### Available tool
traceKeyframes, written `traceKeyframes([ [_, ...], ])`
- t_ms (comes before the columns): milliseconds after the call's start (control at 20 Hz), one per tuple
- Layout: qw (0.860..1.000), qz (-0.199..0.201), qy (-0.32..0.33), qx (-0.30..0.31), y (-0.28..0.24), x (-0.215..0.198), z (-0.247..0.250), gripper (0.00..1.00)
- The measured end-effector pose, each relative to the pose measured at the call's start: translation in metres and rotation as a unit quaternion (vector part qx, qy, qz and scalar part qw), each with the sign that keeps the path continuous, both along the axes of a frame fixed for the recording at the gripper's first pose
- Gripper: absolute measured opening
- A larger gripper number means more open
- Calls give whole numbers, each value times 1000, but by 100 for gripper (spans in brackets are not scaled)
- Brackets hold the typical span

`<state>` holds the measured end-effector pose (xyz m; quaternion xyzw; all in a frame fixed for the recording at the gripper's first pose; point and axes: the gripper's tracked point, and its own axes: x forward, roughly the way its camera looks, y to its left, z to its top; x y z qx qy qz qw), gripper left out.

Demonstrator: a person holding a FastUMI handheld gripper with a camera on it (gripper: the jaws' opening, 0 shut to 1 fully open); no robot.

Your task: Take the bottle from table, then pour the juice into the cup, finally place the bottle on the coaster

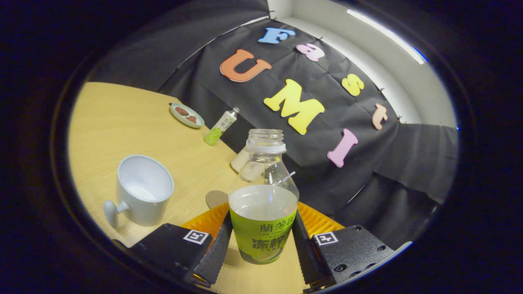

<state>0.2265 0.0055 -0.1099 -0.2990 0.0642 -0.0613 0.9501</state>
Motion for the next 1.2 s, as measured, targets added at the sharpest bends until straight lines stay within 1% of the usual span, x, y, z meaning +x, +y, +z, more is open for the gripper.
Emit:
traceKeyframes([
  [100,995,38,37,90,8,3,-9,79],
  [200,984,54,29,168,2,11,11,79],
  [250,977,62,21,203,-1,14,23,79],
  [350,958,85,16,272,-2,26,39,79],
  [400,951,90,20,294,-3,36,45,79],
  [450,950,90,25,299,-6,46,46,79],
  [600,955,98,30,279,-5,78,46,79],
  [700,953,109,39,281,2,100,38,79],
  [900,951,115,43,285,10,139,22,79],
  [1000,946,117,58,297,18,152,9,79],
  [1100,946,105,68,300,17,162,-2,79],
  [1200,942,108,58,312,16,166,-1,80],
])
